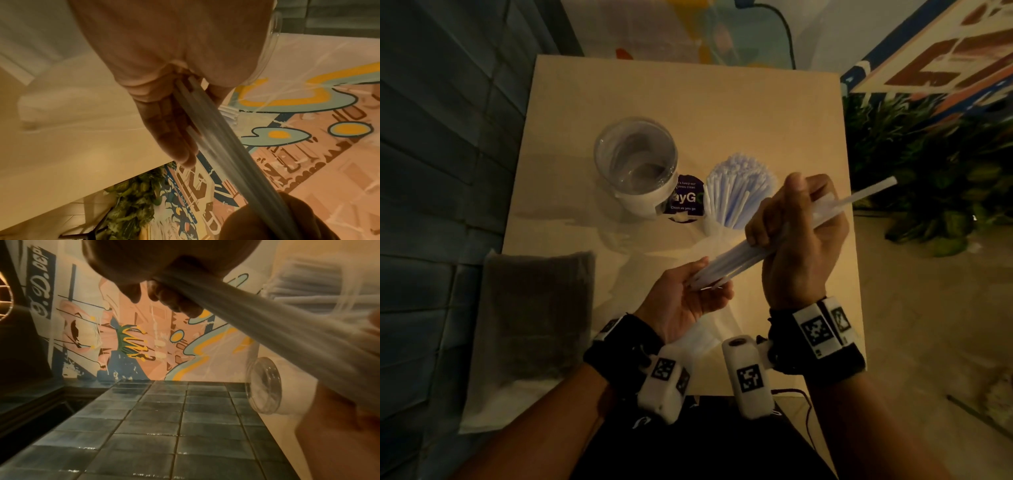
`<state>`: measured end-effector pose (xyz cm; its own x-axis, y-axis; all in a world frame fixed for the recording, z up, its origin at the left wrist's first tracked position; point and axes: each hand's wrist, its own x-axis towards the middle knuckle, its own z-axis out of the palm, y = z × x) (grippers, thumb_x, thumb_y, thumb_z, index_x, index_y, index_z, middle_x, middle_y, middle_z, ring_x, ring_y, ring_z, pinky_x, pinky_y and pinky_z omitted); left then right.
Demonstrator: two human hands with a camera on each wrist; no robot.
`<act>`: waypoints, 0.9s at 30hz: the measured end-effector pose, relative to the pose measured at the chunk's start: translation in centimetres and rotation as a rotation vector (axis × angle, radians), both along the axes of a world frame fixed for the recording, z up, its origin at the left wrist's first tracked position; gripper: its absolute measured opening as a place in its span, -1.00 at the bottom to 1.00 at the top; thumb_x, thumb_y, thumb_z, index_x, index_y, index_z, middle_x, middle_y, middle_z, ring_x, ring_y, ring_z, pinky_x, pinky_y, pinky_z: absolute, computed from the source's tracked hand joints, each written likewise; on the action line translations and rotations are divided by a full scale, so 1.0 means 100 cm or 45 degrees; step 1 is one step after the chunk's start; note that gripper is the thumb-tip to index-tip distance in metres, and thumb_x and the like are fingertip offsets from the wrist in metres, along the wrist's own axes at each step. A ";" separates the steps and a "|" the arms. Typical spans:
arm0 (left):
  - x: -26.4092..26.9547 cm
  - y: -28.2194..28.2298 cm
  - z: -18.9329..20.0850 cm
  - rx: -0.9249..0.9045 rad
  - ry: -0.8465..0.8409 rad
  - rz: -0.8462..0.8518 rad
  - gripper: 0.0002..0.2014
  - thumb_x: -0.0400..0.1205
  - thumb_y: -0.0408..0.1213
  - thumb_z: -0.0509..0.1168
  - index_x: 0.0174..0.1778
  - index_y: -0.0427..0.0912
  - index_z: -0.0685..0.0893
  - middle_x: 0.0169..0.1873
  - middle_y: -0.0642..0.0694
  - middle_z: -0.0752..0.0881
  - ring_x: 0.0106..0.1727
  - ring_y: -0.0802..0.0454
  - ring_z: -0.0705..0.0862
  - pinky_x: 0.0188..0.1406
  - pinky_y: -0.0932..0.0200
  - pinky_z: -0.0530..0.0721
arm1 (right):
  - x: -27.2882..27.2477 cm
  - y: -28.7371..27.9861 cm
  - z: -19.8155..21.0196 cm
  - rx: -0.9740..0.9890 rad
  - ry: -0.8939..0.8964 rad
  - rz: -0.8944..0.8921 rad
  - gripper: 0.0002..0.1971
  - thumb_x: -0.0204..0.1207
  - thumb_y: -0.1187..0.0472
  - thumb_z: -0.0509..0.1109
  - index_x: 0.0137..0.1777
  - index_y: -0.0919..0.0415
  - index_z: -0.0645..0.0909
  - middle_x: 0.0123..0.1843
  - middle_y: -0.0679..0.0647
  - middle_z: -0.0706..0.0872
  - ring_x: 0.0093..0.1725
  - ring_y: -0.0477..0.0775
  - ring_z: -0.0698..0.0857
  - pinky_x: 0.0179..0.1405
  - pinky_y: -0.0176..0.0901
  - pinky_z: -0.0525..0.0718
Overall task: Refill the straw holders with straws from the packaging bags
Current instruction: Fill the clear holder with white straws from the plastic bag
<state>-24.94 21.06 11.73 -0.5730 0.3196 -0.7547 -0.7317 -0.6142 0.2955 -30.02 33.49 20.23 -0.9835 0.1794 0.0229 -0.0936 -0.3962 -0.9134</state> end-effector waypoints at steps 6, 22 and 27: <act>-0.003 -0.002 0.001 0.005 0.022 -0.009 -0.73 0.51 -0.29 0.19 -0.08 -0.42 0.66 -0.34 -0.29 0.75 -0.40 -0.06 0.75 -0.45 0.21 0.74 | 0.011 -0.012 -0.008 -0.038 -0.115 0.104 -0.64 0.68 0.26 0.28 -0.33 0.20 0.25 -0.57 0.03 0.33 -0.63 0.02 0.29 -0.59 -0.21 0.35; 0.000 -0.005 -0.002 -0.119 0.077 -0.064 -0.68 0.74 -0.29 0.01 -0.15 -0.28 0.64 -0.50 -0.11 0.66 -0.51 0.08 0.64 -0.53 0.25 0.61 | 0.025 -0.013 -0.010 0.311 -0.055 0.321 -0.73 0.50 0.22 0.50 -0.24 0.42 0.55 -0.44 0.39 0.65 -0.45 0.40 0.67 -0.37 0.18 0.65; 0.002 -0.003 -0.006 -0.155 0.083 -0.092 -0.70 0.72 -0.29 0.04 -0.13 -0.29 0.66 -0.46 -0.13 0.69 -0.49 0.07 0.65 -0.51 0.25 0.62 | 0.024 -0.015 -0.022 0.373 -0.105 0.416 -0.68 0.63 0.15 0.36 -0.39 0.11 0.55 -0.52 0.21 0.63 -0.51 0.35 0.62 -0.45 0.19 0.61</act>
<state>-24.73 20.72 11.13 -0.6007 0.2702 -0.7524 -0.7498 -0.5172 0.4128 -27.66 31.98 18.06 -0.9882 -0.1435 -0.0544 0.0715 -0.1166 -0.9906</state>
